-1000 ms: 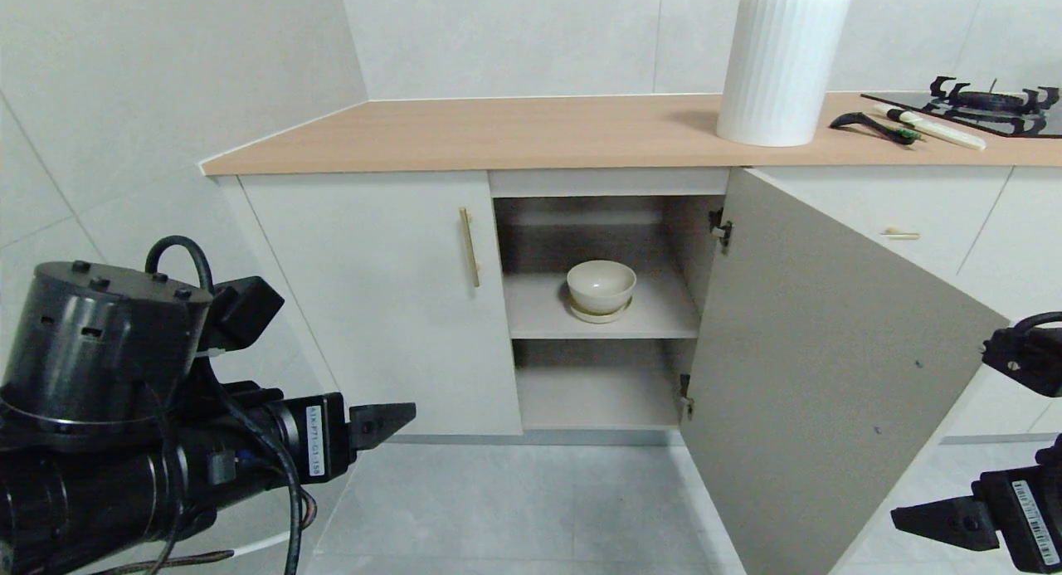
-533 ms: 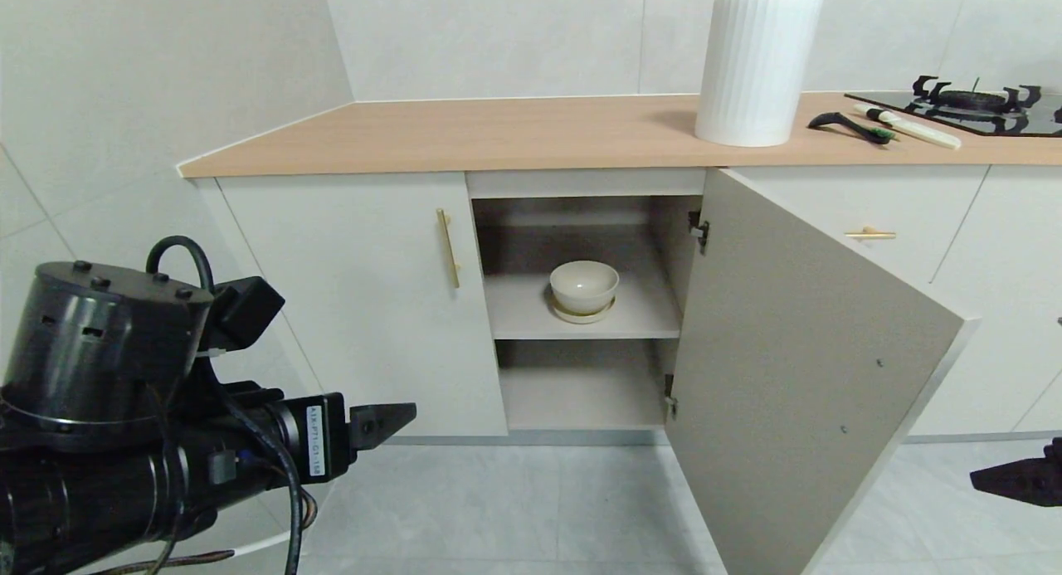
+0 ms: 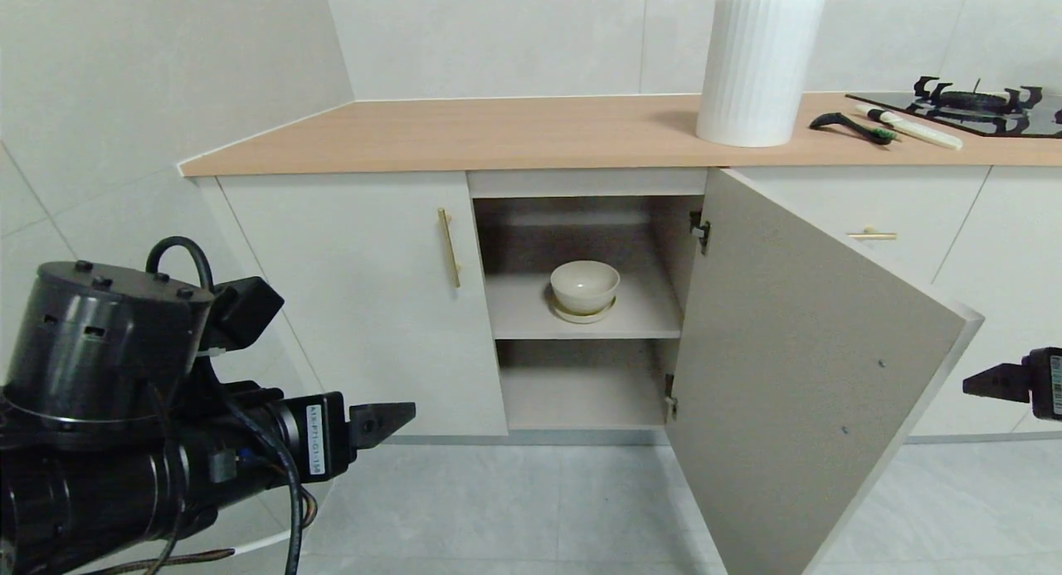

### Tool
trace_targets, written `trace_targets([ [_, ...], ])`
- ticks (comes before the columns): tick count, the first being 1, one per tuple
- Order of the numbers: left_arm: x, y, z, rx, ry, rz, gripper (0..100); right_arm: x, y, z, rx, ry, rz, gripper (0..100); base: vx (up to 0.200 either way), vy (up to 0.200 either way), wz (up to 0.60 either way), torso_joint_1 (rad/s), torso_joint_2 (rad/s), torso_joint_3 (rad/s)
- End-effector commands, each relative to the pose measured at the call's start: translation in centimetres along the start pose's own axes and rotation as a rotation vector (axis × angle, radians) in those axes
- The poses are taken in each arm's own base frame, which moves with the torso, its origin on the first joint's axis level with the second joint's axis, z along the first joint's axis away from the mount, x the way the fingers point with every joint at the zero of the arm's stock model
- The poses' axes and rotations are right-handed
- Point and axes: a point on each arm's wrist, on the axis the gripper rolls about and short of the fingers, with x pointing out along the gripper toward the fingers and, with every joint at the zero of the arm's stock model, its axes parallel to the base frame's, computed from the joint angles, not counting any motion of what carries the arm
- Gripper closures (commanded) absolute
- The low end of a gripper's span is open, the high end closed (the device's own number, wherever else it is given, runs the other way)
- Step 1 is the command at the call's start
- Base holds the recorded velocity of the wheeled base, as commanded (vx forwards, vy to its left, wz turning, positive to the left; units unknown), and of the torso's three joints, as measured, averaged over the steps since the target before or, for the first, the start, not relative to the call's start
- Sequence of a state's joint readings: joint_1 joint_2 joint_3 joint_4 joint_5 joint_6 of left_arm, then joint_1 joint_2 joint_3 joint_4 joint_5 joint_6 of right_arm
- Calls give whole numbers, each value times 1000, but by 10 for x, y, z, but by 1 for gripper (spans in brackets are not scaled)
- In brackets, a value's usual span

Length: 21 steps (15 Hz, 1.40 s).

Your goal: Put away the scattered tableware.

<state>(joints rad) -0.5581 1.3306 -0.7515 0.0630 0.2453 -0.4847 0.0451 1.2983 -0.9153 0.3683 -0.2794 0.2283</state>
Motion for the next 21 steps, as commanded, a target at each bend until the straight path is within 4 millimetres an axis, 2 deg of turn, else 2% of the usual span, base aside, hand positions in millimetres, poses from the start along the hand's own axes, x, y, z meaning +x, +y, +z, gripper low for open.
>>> trace_targets([
  [1,1,0,0,1,2,1,0,22,5,-2,7,52,-16,0,0,0,0,0,0,0],
  [6,0,0,0,-1,1,0,0,33,9,-5,4,77,-10,0,0,0,0,0,0,0],
  [11,0,0,0,-1,1,0,0,39,14,-6,13,31,32,0,0,0,0,0,0,0],
  [16,0,0,0,-1,1,0,0,39,33,-11,28,43,93,0,0,0,0,0,0,0],
  [21,0,0,0,-1,1,0,0,32,61,-19,40,48,193,0,0,0,0,0,0,0],
])
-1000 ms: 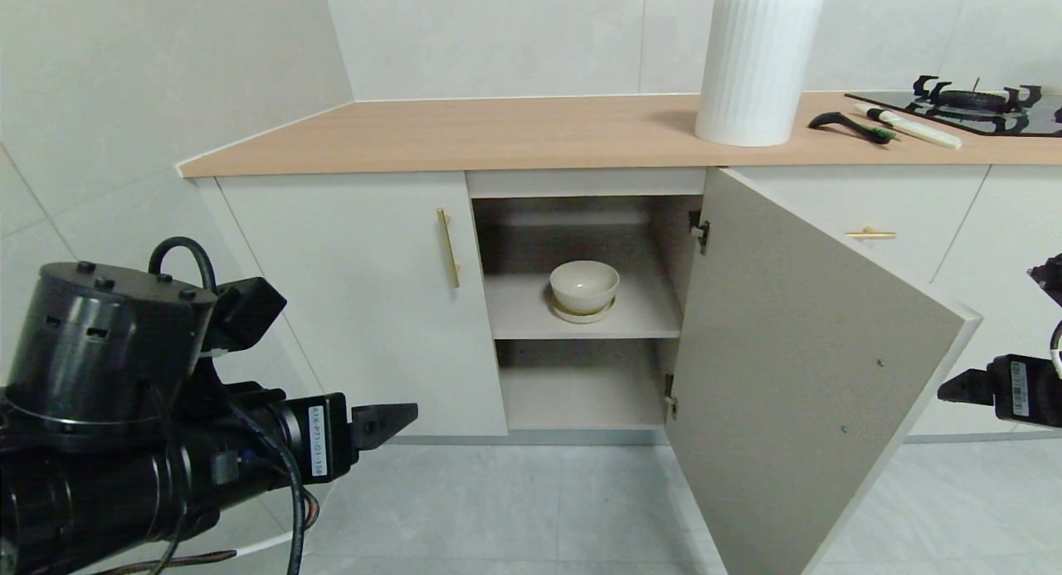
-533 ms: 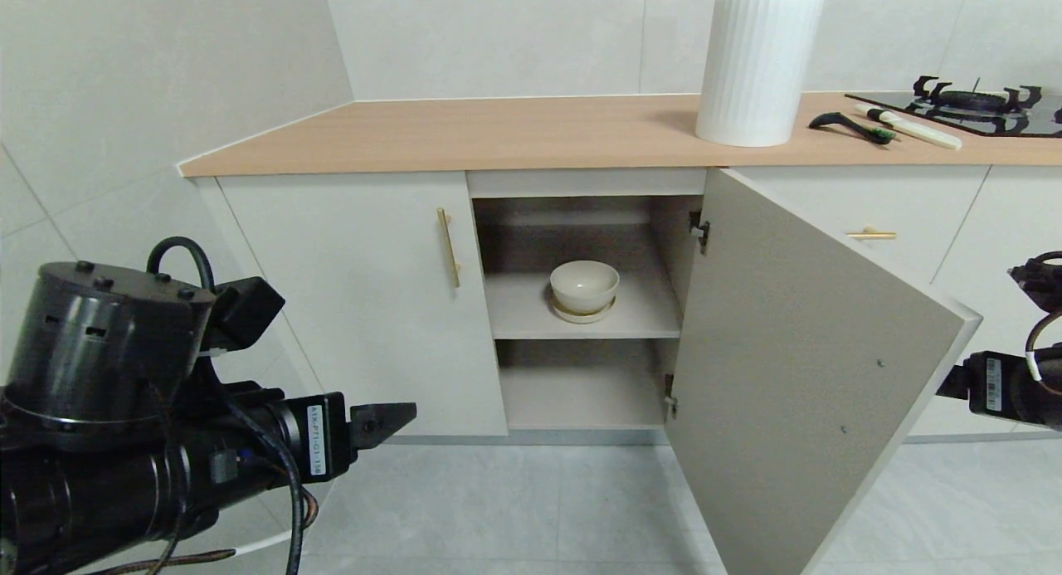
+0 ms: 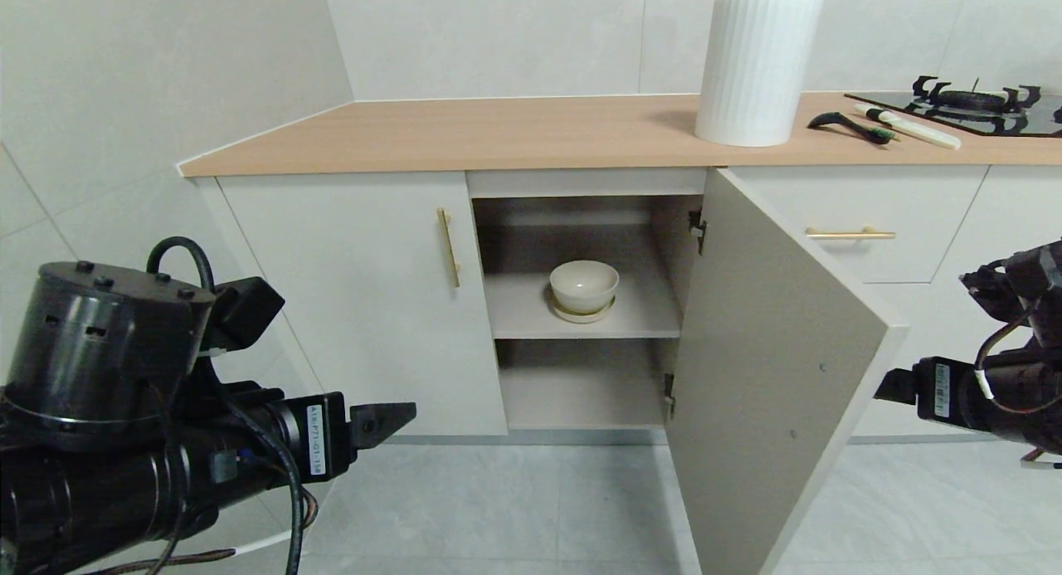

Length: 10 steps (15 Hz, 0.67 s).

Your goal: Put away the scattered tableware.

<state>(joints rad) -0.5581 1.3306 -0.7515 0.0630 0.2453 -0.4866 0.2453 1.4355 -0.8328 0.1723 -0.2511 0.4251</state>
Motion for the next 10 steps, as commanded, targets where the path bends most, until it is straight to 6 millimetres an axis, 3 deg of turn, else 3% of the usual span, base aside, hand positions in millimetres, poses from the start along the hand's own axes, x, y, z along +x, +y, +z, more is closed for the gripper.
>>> trace_targets([
  [1,1,0,0,-1,2,1,0,2,12,-4,-18,6,39,0,0,0,0,0,0,0],
  [4,0,0,1,-4,-4,-1,0,10,35,-9,-66,8,105,0,0,0,0,0,0,0],
  [10,2,0,0,0,5,5,0,47,102,8,-196,20,269,0,0,0,0,0,0,0],
])
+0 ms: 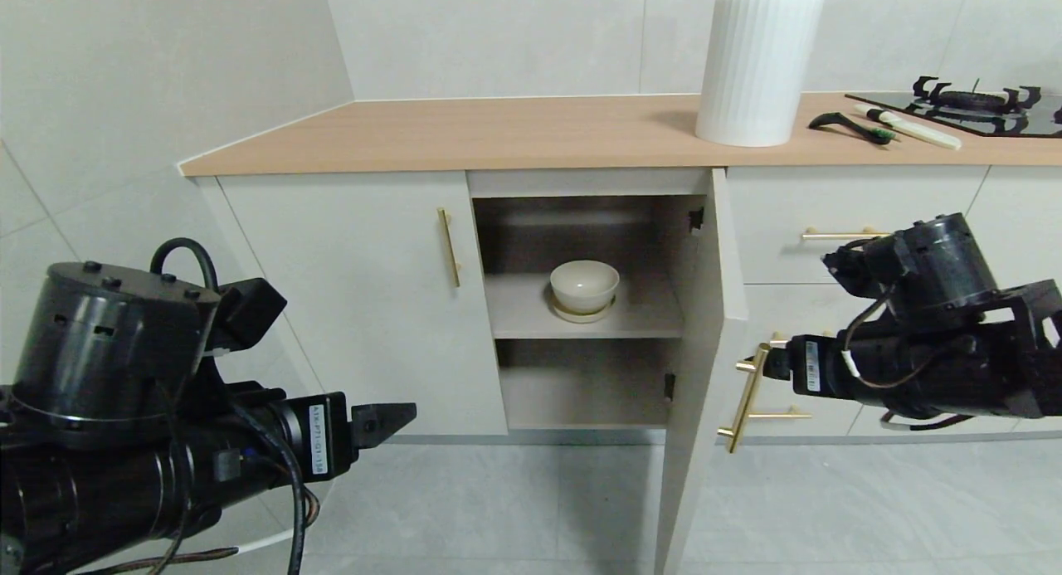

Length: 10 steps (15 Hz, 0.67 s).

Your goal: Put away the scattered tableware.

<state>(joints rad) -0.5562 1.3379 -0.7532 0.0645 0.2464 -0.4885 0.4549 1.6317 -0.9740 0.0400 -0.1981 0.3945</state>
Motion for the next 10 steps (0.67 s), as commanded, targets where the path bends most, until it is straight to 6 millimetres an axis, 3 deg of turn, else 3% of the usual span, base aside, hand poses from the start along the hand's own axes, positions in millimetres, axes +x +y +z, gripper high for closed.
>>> trace_targets([
  [1,0,0,0,1,0,0,0,33,25,12,-55,34,78,0,0,0,0,0,0,0],
  [5,-1,0,1,0,-9,-3,0,58,48,30,-130,24,166,0,0,0,0,0,0,0],
  [10,5,-3,2,6,-9,-4,0,95,64,18,-154,52,199,0,0,0,0,0,0,0],
])
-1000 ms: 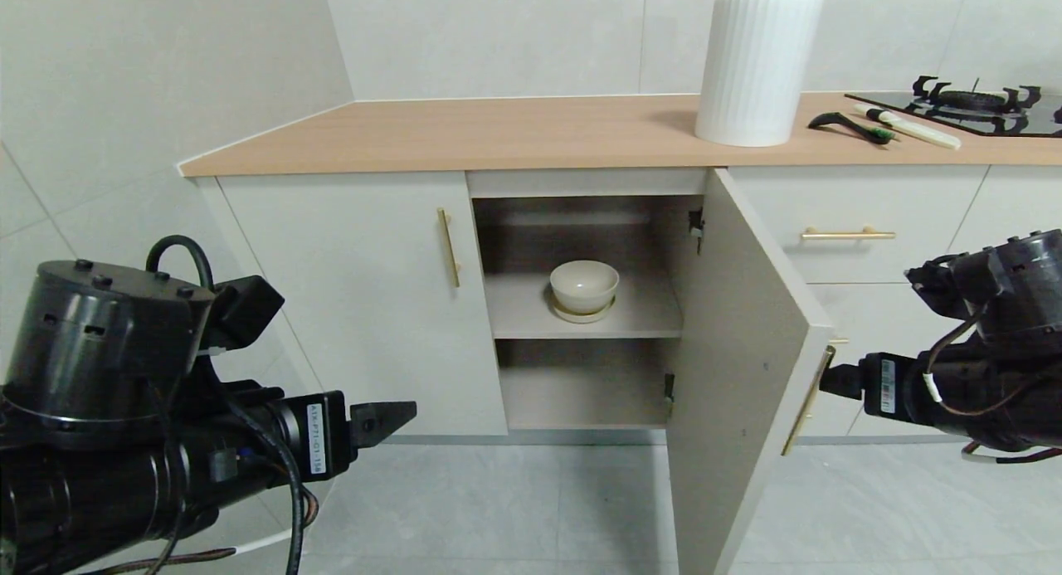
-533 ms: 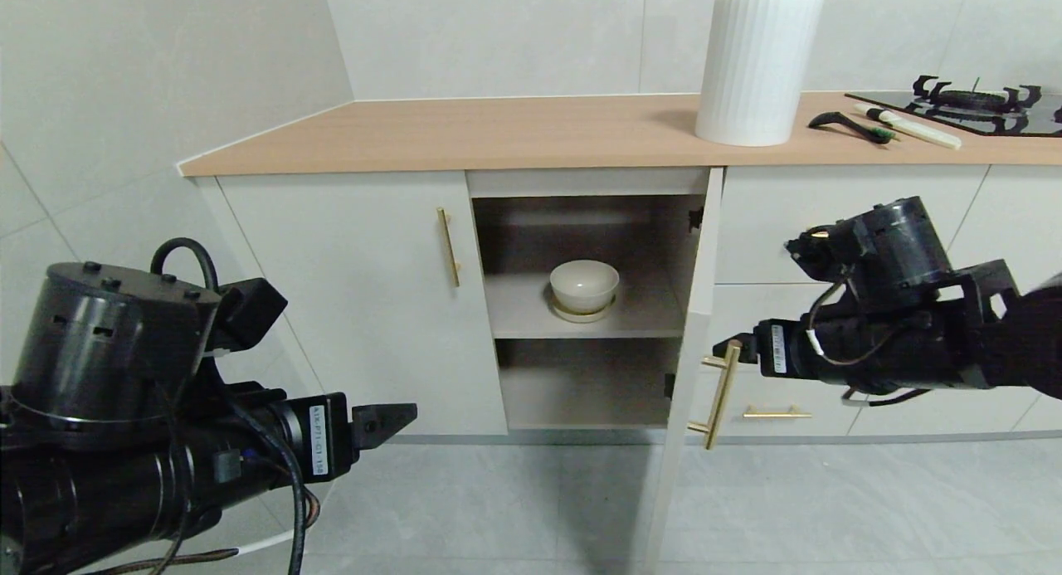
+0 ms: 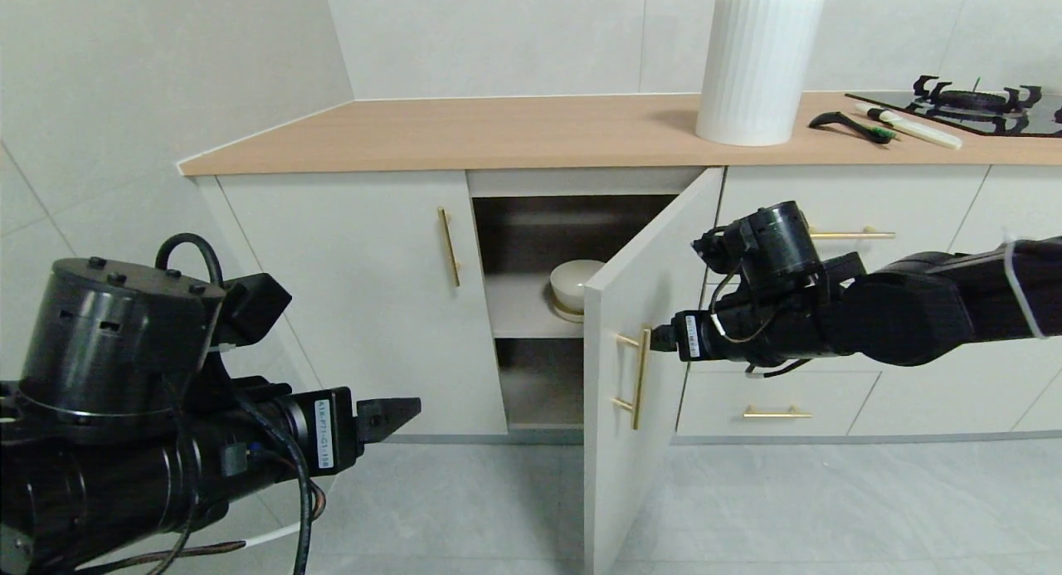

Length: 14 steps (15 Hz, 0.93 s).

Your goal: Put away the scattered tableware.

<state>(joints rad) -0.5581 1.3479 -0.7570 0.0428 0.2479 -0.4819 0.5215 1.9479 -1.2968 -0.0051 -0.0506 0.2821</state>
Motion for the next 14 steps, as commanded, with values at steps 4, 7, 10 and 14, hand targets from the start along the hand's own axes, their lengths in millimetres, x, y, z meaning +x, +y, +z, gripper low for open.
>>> trace_targets([
  [4,6,-1,-1,2,11,8,0,34,3,-10,18,-4,4,0,0,0,0,0,0,0],
  [7,6,-1,-2,12,14,9,0,41,3,-9,40,-36,11,0,200,0,0,-1,1,1],
  [10,6,-1,-1,10,12,12,0,47,7,-7,95,-86,35,0,200,0,0,6,1,4],
  [14,6,-1,-1,9,11,11,0,47,18,-6,162,-124,78,0,150,0,0,3,2,3],
])
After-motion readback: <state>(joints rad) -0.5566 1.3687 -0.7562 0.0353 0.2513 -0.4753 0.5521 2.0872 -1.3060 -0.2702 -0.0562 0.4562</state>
